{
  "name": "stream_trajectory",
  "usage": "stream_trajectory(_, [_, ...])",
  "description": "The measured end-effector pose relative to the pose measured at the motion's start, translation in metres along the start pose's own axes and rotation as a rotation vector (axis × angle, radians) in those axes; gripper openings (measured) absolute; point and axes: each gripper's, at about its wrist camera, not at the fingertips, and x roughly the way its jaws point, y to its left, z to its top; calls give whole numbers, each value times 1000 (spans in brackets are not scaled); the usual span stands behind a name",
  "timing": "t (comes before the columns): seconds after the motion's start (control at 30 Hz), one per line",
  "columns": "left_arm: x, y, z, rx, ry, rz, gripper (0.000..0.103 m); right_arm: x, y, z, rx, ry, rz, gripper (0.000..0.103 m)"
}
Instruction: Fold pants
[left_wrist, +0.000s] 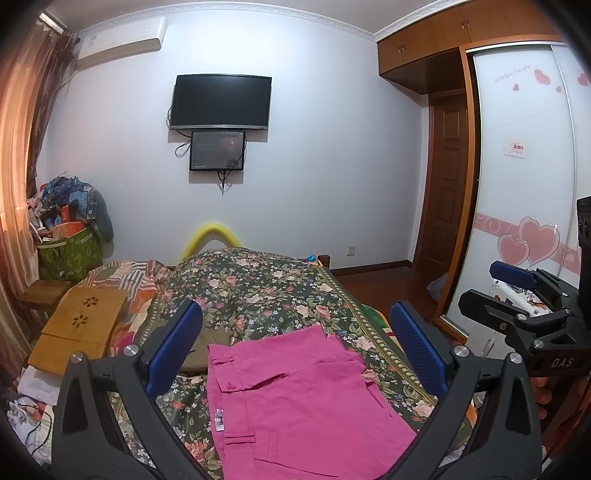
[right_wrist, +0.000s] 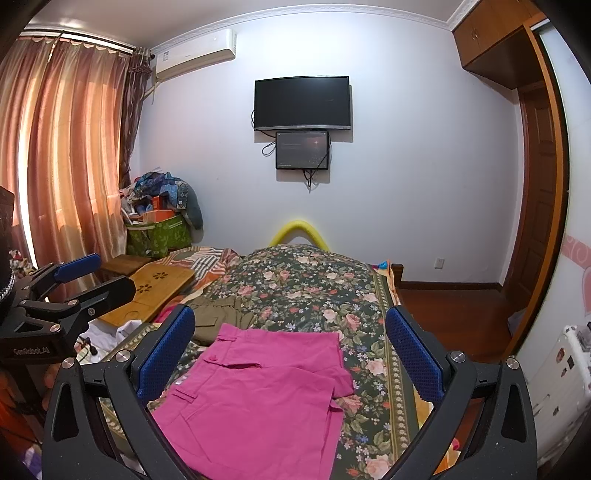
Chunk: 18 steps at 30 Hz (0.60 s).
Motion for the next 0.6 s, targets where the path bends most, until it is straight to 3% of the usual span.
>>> stream_trajectory(0.6, [6, 5, -4, -17, 16, -3, 103, 3, 3, 0, -5, 3, 3, 103])
